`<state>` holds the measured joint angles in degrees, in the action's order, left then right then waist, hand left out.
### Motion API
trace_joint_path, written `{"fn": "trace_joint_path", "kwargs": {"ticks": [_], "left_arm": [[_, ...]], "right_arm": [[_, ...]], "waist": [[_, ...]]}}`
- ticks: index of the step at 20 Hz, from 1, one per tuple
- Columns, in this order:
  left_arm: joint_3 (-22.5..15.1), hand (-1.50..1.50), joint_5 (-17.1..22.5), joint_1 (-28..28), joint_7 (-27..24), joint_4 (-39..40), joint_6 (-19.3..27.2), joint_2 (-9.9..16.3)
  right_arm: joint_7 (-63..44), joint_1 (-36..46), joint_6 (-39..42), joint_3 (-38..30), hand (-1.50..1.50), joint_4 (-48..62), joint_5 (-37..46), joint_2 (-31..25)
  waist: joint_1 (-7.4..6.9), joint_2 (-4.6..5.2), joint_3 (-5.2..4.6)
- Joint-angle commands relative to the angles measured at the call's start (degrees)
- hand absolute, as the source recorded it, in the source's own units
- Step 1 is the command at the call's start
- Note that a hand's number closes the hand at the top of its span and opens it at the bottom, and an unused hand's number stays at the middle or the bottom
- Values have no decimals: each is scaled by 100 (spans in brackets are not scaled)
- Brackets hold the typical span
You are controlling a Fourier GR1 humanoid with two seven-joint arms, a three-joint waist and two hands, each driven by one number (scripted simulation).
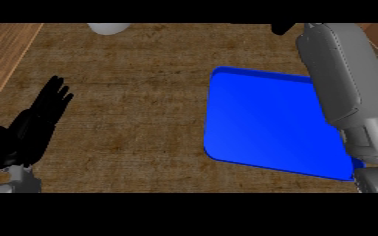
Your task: Pick the pear from the tray and place it in the cardboard box
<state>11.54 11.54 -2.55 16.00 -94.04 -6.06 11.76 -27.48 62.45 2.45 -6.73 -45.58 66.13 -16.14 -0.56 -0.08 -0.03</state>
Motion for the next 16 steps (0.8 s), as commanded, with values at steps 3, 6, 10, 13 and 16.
{"fn": "trace_joint_path", "kwargs": {"ticks": [3, 6, 10, 13, 16], "left_arm": [[-58, 0, -68, -295, 284, -50, 227, -66], [86, 0, 105, -37, 104, -43, -46, 39], [-26, 0, 28, 146, 80, -237, -53, -54], [-12, 0, -22, -69, 318, -271, 115, -25], [6, 0, 63, 158, 315, -498, -3, -12]], "right_arm": [[-685, 662, -2, -248, 150, -168, 155, -432], [-760, 422, -202, -273, 150, -221, 325, -739], [-666, 465, -220, -488, 150, -32, 244, -1081], [-223, 403, -153, -553, 150, 442, 229, -1470], [86, 339, -548, -620, 150, 982, 259, -1552]], "waist": [[21, 13, 2], [26, 12, 1], [-9, 15, 2], [-11, 23, 3], [-85, 41, 5]]}}
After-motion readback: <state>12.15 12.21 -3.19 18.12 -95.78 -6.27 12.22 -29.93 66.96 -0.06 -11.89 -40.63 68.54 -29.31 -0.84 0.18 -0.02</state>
